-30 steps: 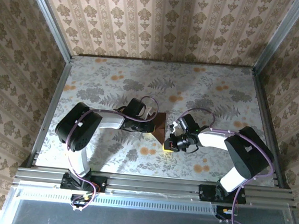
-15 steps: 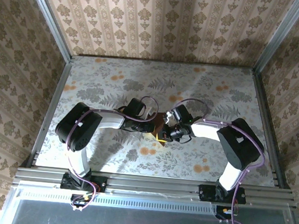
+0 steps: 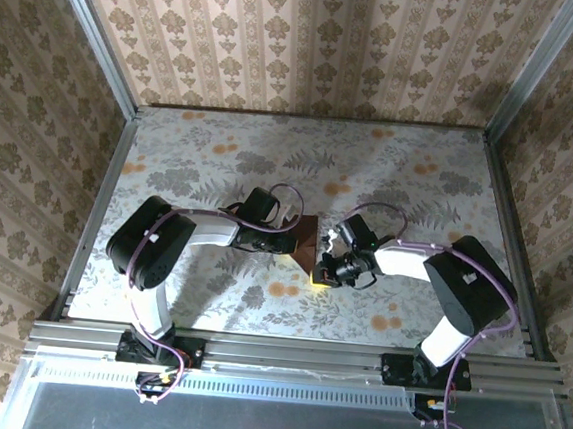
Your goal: Fold a paper plane with a square sheet of paper (fold left side to right side)
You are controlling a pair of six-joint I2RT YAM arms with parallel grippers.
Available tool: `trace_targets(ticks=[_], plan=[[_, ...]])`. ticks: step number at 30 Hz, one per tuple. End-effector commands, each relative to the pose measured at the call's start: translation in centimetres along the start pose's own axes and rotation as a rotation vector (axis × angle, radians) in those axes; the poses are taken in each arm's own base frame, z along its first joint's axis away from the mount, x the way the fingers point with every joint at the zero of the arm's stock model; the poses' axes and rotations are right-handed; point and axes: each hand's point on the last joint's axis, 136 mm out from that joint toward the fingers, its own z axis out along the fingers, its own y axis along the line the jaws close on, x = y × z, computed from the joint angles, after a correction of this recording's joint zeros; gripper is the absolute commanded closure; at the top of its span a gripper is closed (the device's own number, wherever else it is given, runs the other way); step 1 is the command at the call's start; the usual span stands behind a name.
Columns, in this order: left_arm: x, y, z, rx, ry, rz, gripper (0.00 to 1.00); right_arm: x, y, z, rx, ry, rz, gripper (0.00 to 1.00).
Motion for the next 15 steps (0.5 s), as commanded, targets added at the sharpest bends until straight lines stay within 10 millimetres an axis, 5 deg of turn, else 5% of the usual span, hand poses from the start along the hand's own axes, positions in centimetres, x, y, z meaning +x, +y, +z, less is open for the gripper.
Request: trace_targets(ticks=[1, 10, 15], plan=[[2.0, 3.4, -0.3, -0.148, 0.056, -0.087, 0.98, -0.1, 0.8, -1.8, 0.005, -0.021, -0.042, 0.95], [-2.2, -0.6, -2.7, -0.060, -0.039, -0.021, 0.74, -5.5, 1.8, -4.5, 0.008, -0.150, -0.160, 0.72], [-3.3, -0.6, -4.9, -0.078, -0.094, -0.010, 0.64, -8.1, 1.5, -4.6, 0.008, -0.207, -0.211, 0.57]])
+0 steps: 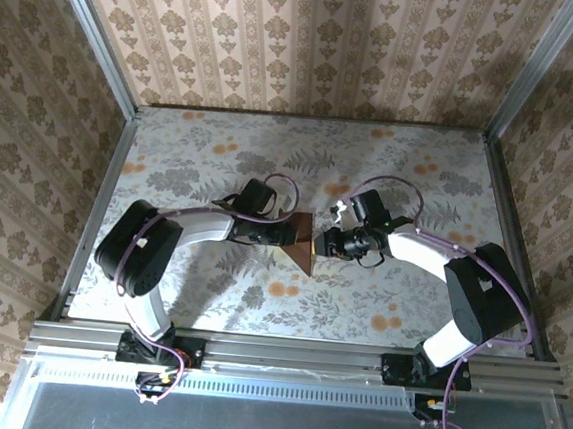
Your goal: Fold a paper plane with a square sheet of paper (fold left side to right side)
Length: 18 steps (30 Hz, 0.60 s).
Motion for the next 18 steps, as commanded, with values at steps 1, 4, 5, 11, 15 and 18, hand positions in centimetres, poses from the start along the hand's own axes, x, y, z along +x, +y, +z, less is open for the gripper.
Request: trace_targets(ticks=[1, 4, 5, 11, 15, 18], plan=[[-1.3, 0.2, -2.2, -0.033, -0.053, 0.006, 0.61, -1.5, -0.4, 0.8, 0.005, -0.018, -0.073, 0.55], [-1.4, 1.3, -3.6, -0.059, -0.086, -0.009, 0.57, -2.2, -0.2, 1.6, -0.021, -0.017, -0.098, 0.51], [-1.4, 1.7, -3.8, -0.065, -0.093, -0.017, 0.56, -2.4, -0.2, 1.9, -0.029, -0.019, -0.103, 0.49], [-1.3, 3.4, -5.2, -0.087, -0.133, -0.056, 0.53, -3.2, -0.4, 3.7, -0.066, -0.002, -0.105, 0.48], [-1.3, 3.6, -5.7, -0.079, -0.149, -0.069, 0.52, -3.2, -0.7, 4.5, -0.080, 0.006, -0.091, 0.55], [-1.4, 3.7, -6.0, -0.072, -0.158, -0.079, 0.51, -2.9, -0.8, 5.0, -0.084, 0.018, -0.084, 0.61]])
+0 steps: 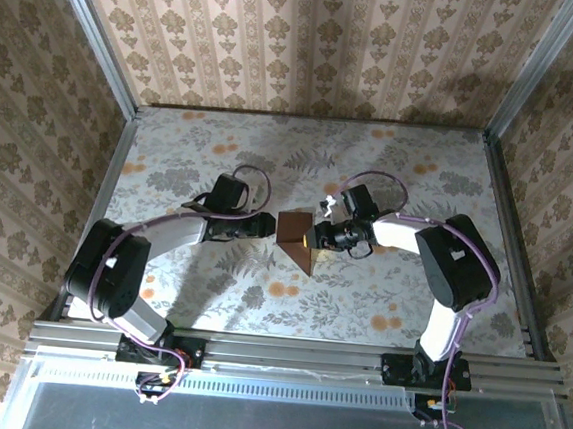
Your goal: Fold a paper plane with a square sheet of paper (fold left side to right side)
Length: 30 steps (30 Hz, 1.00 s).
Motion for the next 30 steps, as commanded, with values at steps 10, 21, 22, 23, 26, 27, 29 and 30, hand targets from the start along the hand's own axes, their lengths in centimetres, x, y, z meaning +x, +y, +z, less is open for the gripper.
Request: trace_targets(ticks=[10, 21, 22, 23, 26, 27, 29, 30], plan=[[-1.5, 0.7, -1.2, 0.051, -0.054, -0.083, 0.50, -0.5, 1.9, -1.0, -0.050, -0.038, -0.050, 0.95], [-3.3, -0.6, -0.3, 0.186, -0.046, -0.163, 0.42, -1.2, 3.1, -3.7, -0.041, -0.142, -0.108, 1.00], [-3.4, -0.8, 0.0, 0.202, -0.041, -0.169, 0.42, -1.2, 3.2, -4.0, -0.040, -0.152, -0.112, 1.00], [-3.5, -1.0, 0.2, 0.214, -0.034, -0.175, 0.42, -1.4, 3.1, -4.1, -0.037, -0.161, -0.111, 1.00], [-4.0, -1.3, 0.9, 0.239, -0.030, -0.188, 0.41, -1.6, 3.2, -4.6, -0.041, -0.181, -0.111, 1.00], [-3.7, -1.8, 1.2, 0.271, -0.007, -0.186, 0.42, -1.6, 3.2, -4.6, -0.044, -0.183, -0.110, 1.00], [-3.9, -2.2, 1.6, 0.285, 0.005, -0.183, 0.42, -1.6, 3.2, -4.6, -0.048, -0.182, -0.108, 1.00], [-3.9, -2.5, 1.9, 0.291, 0.014, -0.180, 0.42, -1.5, 3.2, -4.6, -0.047, -0.182, -0.104, 1.00]])
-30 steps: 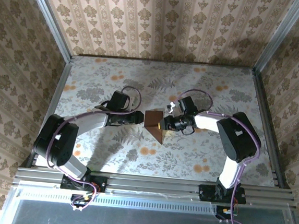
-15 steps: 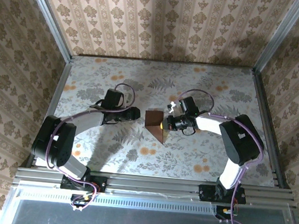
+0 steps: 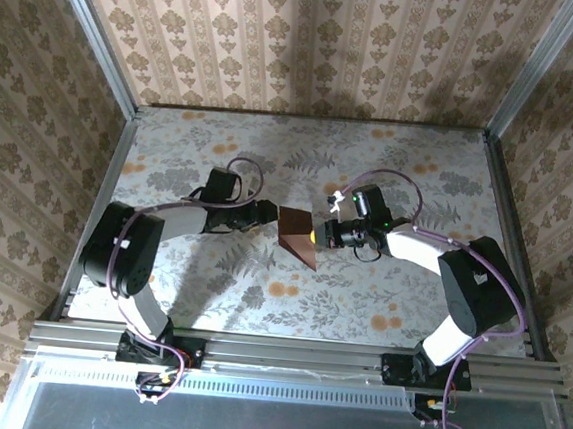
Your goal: Fold a paper plane with a square sheet of paper (fold left side to right side)
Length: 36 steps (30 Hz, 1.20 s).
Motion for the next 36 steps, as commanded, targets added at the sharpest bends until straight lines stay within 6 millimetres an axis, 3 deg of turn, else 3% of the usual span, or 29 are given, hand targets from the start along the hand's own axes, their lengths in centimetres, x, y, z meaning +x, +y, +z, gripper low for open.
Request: trace_targets(ticks=[1, 8, 14, 18, 27, 31, 36], plan=[[-0.9, -2.5, 0.8, 0.089, 0.017, 0.020, 0.42, -0.7, 0.2, -0.5, 0.000, -0.038, -0.004, 1.00], [-1.0, -3.1, 2.9, 0.135, 0.058, 0.005, 0.55, -0.7, 0.2, -0.6, -0.012, -0.043, 0.008, 1.00], [-1.0, -2.7, 3.0, 0.121, 0.060, -0.003, 0.80, -0.5, -0.3, -0.7, -0.005, -0.045, 0.024, 1.00], [-0.9, -2.8, 2.8, 0.129, 0.050, -0.023, 0.93, -0.4, -0.8, -1.3, 0.040, -0.045, 0.022, 0.88], [0.5, -4.2, 2.7, 0.133, 0.072, -0.056, 1.00, -0.1, -1.4, -5.6, 0.389, -0.072, -0.032, 0.62], [0.4, -4.5, 2.4, 0.130, 0.068, -0.052, 1.00, 1.0, 1.1, -5.5, 0.511, -0.059, -0.157, 0.50], [0.3, -4.5, 2.2, 0.120, 0.064, -0.048, 1.00, 3.1, 2.0, -3.3, 0.656, -0.018, -0.269, 0.38]])
